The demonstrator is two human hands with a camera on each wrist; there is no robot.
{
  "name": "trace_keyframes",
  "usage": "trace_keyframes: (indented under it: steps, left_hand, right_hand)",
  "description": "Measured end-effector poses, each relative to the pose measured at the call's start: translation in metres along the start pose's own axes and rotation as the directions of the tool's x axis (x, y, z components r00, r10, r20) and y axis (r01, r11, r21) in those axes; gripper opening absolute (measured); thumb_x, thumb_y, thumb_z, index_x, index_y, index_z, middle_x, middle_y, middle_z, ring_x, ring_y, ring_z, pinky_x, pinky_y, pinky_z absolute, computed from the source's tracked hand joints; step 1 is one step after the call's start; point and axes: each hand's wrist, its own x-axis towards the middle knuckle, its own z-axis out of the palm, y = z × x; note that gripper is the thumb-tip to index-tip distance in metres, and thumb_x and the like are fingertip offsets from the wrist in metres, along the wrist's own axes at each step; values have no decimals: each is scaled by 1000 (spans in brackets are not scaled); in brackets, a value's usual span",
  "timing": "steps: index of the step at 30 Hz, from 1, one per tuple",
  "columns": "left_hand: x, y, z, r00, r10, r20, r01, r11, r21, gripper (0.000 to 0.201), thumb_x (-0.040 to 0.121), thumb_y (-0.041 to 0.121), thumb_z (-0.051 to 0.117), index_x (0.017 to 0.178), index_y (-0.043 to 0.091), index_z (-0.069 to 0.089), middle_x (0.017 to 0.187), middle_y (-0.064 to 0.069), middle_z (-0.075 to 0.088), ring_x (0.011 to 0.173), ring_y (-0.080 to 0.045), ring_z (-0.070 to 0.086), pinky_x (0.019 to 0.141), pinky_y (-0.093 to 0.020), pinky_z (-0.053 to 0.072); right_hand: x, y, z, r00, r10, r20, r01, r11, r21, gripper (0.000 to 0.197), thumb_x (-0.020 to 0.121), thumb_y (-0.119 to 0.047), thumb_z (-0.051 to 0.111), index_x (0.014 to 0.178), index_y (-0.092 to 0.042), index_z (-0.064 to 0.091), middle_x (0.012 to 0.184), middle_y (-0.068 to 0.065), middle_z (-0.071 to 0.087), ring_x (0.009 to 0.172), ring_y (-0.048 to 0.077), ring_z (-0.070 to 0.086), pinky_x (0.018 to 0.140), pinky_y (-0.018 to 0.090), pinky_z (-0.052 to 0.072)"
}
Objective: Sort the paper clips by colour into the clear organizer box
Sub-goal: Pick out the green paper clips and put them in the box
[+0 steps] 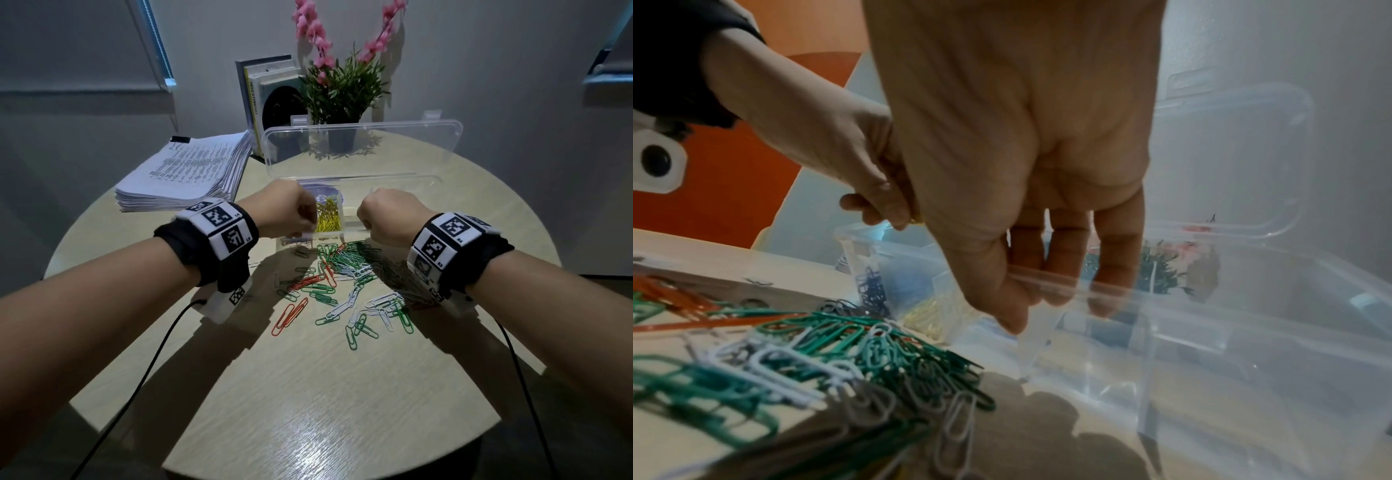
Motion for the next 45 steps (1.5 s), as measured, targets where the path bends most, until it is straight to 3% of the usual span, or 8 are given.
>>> trace_keyframes:
  steps: [3, 6, 10, 15, 23, 37, 42, 45]
  left_hand:
    - [10, 4, 3, 988, -24, -150, 26, 1000, 6, 17, 88, 14, 64, 102, 8, 71, 97, -7, 70, 83, -15, 61, 79, -24, 50]
    - [20, 6, 11, 990, -37, -136, 43, 998, 42, 23, 92, 11, 56, 109, 8, 70, 107, -10, 69, 98, -22, 63, 89, -31, 50]
    - [33, 8, 20, 998, -47, 35, 36, 963, 267, 44, 92, 6, 45, 132, 21, 55, 130, -8, 58, 117, -26, 55, 93, -33, 46]
    - [43, 13, 31, 940, -63, 335, -80, 915, 395, 43, 96, 16, 44, 139, 8, 45, 143, -13, 43, 129, -28, 42, 107, -37, 35]
    - [45, 12, 22, 900, -110, 422, -194, 765, 614, 40, 96, 8, 39, 134, 14, 48, 133, -10, 49, 123, -28, 48, 99, -37, 43]
    - [47, -15, 11, 933, -24, 359, -165, 858, 486, 53, 91, -6, 38, 142, 8, 42, 156, -6, 24, 142, -22, 26, 114, -34, 25]
    - [42, -2, 9, 940, -28, 340, -155, 853, 499, 65, 89, -5, 41, 148, 21, 31, 151, -8, 31, 136, -27, 35, 108, -41, 35]
    - [39, 8, 15, 926, -25, 377, -223, 769, 600, 55, 99, 16, 40, 148, 36, 25, 146, -7, 30, 127, -29, 42, 103, -41, 40]
  right_hand:
    - [0, -1, -1, 1000, 3, 7, -4, 1000, 14, 20, 77, 7, 52, 81, -9, 65, 76, 11, 53, 71, 30, 49, 59, 29, 36]
    - [1, 0, -1, 1000, 3, 5, -3, 1000, 22, 21, 77, 7, 52, 81, -8, 65, 75, 10, 52, 71, 29, 49, 60, 29, 37]
    - [2, 0, -1, 1000, -1, -3, 1, 1000, 14, 21, 77, 7, 52, 84, -6, 66, 76, 10, 53, 71, 31, 51, 59, 31, 38]
    - [1, 1, 0, 1000, -2, 6, 2, 999, 35, 22, 78, 7, 52, 84, -8, 67, 82, 12, 59, 73, 30, 51, 60, 31, 39]
    - [7, 2, -2, 999, 21, 32, -23, 999, 47, 20, 75, 8, 56, 85, -4, 69, 87, 15, 65, 73, 30, 55, 59, 29, 39]
    - [12, 3, -4, 999, 27, 37, -28, 999, 37, 16, 81, 2, 57, 89, -4, 69, 89, 14, 66, 78, 31, 59, 63, 31, 47]
    - [10, 2, -4, 999, 31, 36, -32, 999, 32, 18, 80, 4, 54, 89, -4, 68, 84, 13, 61, 74, 30, 53, 62, 30, 42]
    - [8, 2, -4, 999, 25, 38, -26, 999, 30, 19, 78, 6, 54, 86, -4, 68, 87, 15, 64, 73, 31, 55, 60, 29, 40]
